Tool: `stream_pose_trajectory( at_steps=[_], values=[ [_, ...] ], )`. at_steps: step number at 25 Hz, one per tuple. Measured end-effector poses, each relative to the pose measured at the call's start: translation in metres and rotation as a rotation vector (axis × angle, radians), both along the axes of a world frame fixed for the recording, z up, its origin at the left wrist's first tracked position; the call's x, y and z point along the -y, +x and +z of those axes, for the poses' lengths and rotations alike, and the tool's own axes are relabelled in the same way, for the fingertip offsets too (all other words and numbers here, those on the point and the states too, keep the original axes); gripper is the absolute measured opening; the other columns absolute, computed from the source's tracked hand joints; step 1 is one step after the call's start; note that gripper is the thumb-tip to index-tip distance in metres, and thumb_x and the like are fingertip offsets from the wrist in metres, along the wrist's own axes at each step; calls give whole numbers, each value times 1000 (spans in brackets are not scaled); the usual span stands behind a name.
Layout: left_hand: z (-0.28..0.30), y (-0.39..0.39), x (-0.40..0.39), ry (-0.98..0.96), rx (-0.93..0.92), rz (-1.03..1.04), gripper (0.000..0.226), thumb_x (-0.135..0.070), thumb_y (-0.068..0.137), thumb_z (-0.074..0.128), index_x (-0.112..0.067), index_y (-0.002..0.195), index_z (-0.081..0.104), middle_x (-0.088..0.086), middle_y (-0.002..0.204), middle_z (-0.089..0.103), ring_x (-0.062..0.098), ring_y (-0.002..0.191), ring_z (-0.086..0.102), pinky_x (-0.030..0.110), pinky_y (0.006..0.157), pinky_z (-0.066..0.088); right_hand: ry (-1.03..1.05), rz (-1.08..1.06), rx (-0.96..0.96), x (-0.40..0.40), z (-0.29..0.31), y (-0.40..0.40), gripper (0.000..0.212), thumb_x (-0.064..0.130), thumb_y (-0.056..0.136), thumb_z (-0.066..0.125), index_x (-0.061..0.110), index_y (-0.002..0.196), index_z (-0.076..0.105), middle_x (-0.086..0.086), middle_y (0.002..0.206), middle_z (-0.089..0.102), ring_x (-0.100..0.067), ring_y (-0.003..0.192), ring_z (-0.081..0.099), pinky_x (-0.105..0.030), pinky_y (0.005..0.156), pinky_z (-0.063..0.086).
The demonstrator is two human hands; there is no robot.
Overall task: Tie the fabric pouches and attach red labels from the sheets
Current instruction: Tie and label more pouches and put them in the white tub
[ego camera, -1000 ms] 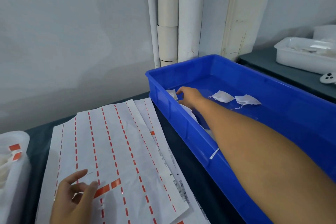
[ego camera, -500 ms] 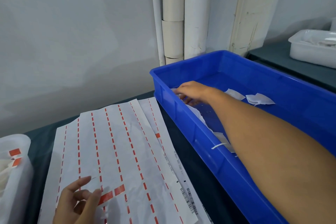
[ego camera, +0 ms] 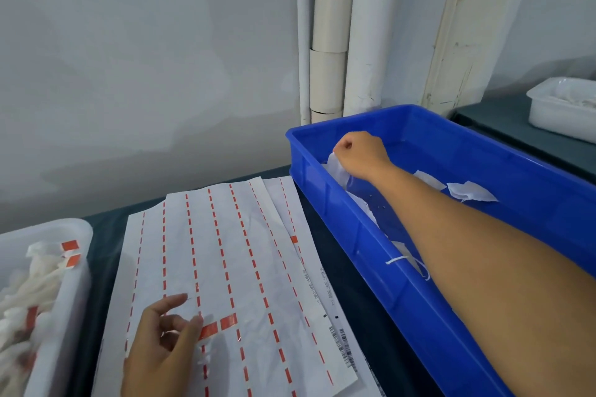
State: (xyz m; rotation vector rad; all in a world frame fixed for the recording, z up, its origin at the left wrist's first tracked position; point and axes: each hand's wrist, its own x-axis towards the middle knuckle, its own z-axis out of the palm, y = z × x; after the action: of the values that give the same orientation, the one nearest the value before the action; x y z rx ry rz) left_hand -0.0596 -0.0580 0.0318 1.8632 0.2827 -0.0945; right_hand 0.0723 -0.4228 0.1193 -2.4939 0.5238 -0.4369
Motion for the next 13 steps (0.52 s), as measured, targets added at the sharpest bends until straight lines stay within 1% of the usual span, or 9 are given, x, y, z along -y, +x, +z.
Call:
stream_pose_trajectory(
  at_steps=[2,3,4,5,7,8,9,11,13],
  values=[
    [1,-3,0,13,16,-35,33,-13,90,75,-22,115,57,11,87,68,27,81,65,25,64,45,5,-43,141,-14,18,-3,26,14,97,45,1,92,67,-13,93,71,-29,82,63,-38,64,53],
    [1,-6,0,12,28,-54,30,-15,90,75,-25,112,57,9,87,69,25,80,66,24,62,46,26,-36,221,-21,28,-5,24,15,99,46,5,92,67,-8,92,69,-26,84,62,-31,60,49],
    [2,-8,0,5,38,-69,28,-18,91,74,-27,110,57,7,88,69,24,80,67,24,61,46,40,-12,305,-31,39,-8,22,16,101,47,8,95,67,-4,94,67,-21,86,61,-23,59,45],
    [4,-10,0,0,49,-84,26,-20,91,74,-28,110,57,5,90,69,24,81,68,23,61,47,52,13,387,-42,50,-10,22,16,102,48,9,99,68,-1,97,66,-15,86,59,-19,61,43],
    [7,-13,-1,-14,76,-104,26,-21,93,72,-30,111,57,1,93,69,22,82,69,21,63,49,106,62,512,-67,74,-15,21,17,102,48,10,104,68,6,95,65,-8,84,56,-20,68,46],
    [9,-15,-2,-32,99,-103,26,-20,93,72,-30,112,57,0,94,69,21,82,69,20,64,50,132,94,538,-80,86,-18,21,18,101,48,12,104,69,10,92,65,-7,83,55,-21,72,47],
    [10,-16,-4,-55,127,-95,26,-19,94,71,-31,112,58,-1,95,68,20,84,70,20,66,51,159,141,531,-94,96,-21,21,19,100,50,15,103,70,14,89,65,-5,83,56,-21,73,47],
    [12,-19,-6,-101,196,-83,25,-20,95,69,-33,113,59,-3,97,68,19,87,70,22,71,53,274,290,435,-120,112,-30,19,20,96,55,23,97,74,19,84,66,1,79,59,-17,67,48],
    [11,-20,-8,-157,258,-69,25,-23,96,67,-37,114,59,-10,100,68,17,94,71,26,76,57,427,461,306,-149,115,-42,16,17,94,62,24,91,76,16,81,69,1,72,60,-17,62,48]
  ],
)
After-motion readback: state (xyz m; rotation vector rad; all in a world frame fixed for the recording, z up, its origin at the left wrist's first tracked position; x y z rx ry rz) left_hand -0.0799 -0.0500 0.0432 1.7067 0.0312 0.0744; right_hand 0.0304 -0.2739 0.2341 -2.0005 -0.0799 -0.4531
